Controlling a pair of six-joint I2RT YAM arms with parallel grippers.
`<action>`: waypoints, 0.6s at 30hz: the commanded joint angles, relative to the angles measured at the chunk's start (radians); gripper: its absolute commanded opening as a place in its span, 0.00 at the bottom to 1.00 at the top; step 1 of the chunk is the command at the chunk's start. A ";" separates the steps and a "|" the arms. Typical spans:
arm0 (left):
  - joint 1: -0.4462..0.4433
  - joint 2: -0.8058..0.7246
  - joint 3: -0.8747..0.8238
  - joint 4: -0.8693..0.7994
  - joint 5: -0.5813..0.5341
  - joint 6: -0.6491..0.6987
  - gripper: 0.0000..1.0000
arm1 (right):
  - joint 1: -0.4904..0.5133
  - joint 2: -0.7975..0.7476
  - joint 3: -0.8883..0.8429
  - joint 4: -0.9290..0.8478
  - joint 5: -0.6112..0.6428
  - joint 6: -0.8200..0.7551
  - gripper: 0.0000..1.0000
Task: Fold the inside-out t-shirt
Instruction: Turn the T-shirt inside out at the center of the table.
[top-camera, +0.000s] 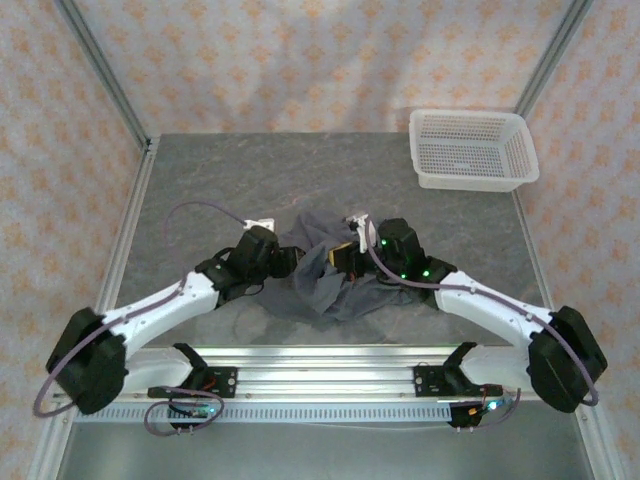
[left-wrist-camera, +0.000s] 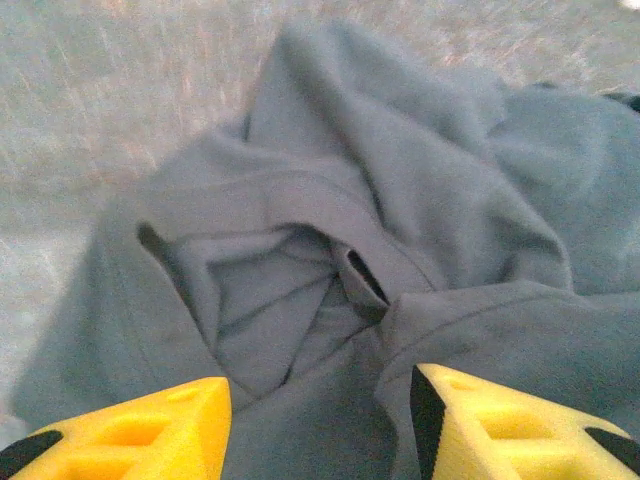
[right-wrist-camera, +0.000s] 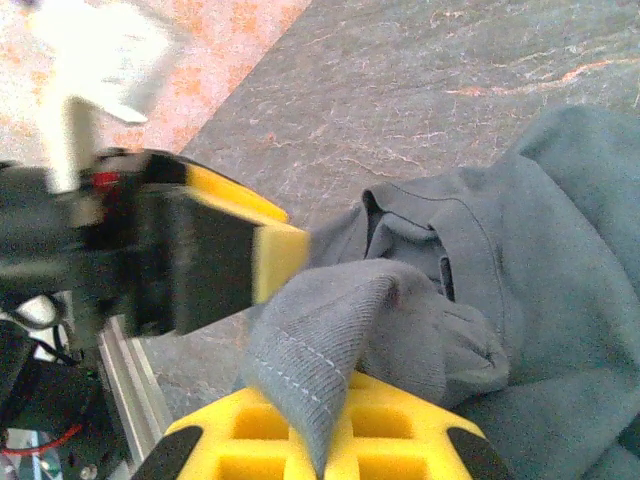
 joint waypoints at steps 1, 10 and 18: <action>-0.110 -0.154 0.013 -0.020 -0.208 0.180 0.51 | -0.004 0.033 0.067 -0.025 -0.033 0.055 0.00; -0.293 -0.016 0.103 0.105 -0.129 0.317 0.39 | -0.008 0.074 0.116 -0.041 -0.080 0.077 0.00; -0.187 0.052 0.080 0.245 -0.053 0.263 0.32 | -0.009 0.040 0.106 -0.035 -0.139 0.093 0.00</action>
